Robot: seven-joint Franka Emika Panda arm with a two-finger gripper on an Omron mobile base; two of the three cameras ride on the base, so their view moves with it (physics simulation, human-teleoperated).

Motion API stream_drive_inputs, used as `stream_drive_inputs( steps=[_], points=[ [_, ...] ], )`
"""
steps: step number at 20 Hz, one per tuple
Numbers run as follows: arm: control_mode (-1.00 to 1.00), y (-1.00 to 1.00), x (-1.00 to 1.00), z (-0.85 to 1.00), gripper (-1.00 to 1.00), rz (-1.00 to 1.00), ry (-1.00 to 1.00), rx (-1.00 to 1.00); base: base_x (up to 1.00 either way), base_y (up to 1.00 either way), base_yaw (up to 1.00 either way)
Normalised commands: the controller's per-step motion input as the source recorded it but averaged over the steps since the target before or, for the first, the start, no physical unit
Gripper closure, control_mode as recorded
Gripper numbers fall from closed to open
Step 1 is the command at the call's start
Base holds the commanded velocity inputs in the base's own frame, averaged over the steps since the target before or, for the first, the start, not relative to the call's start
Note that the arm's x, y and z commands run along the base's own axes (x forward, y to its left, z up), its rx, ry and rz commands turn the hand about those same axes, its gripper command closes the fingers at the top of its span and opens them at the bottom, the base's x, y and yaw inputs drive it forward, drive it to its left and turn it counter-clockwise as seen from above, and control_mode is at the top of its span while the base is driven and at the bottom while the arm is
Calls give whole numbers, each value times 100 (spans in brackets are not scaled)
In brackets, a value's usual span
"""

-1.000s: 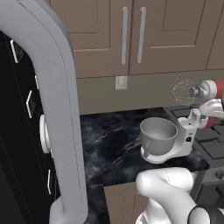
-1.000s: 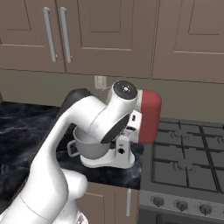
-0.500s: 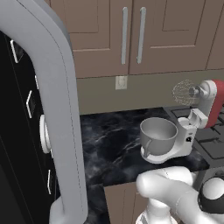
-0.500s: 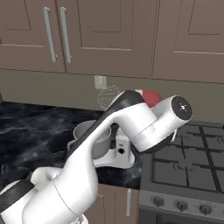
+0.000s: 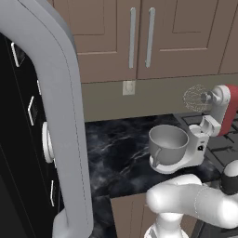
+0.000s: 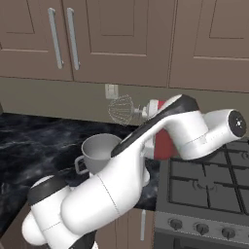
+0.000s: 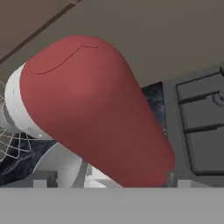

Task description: Close the stand mixer head.

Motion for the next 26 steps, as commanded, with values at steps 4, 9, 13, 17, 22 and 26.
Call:
stream_drive_inputs(
  steps=[4, 9, 13, 17, 22, 26],
  points=[
    [-100, -33, 70, 0, -100, 4, -27, 0, 0, 0, 0],
    [-100, -17, 68, 0, -100, 9, -26, 0, 0, 0, 0],
    [-100, 12, 53, -2, -100, 25, -24, 2, 0, 0, 0],
    [-100, 87, 61, -28, -100, 39, -13, 0, 0, 0, 0],
    [-100, 100, 73, -47, -100, 47, -2, -4, 0, 0, 0],
    [-100, 100, 39, -70, -100, 45, -4, -19, 0, 0, 0]
  ],
)
